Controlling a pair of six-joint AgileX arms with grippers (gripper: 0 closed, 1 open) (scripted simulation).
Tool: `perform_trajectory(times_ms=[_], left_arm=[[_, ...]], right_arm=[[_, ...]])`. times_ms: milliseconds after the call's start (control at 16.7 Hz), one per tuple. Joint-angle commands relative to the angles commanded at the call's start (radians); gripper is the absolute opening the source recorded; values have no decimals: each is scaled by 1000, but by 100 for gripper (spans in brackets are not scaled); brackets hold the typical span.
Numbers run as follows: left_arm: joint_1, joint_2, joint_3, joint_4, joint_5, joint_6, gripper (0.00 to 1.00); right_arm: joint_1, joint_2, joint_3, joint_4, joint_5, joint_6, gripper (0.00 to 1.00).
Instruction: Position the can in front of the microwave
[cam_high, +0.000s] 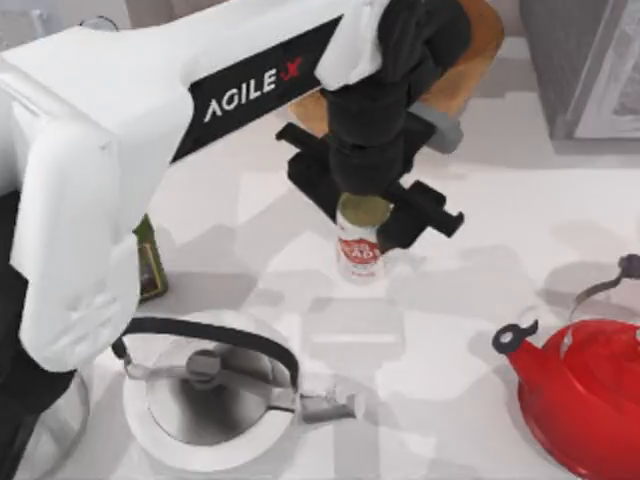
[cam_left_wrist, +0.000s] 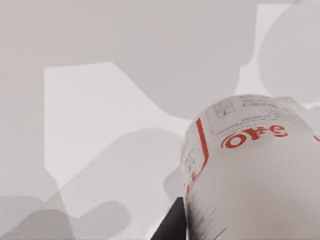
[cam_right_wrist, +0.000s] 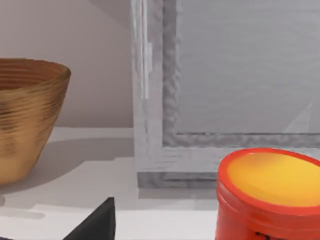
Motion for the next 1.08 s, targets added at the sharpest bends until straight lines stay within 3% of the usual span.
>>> perform_trajectory(times_ms=[420,600,780,1080], left_arm=[[495,-108,-139,72,-8,7,0],[647,-154,-223,50,-3,22,0],[706,-182,-279,28,3,35,0],[704,-178,-282,31,1,37,0]], right_arm=[[0,0,0,0,0,0,100],[0,0,0,0,0,0,100],[0,0,0,0,0,0,100],[0,0,0,0,0,0,100]])
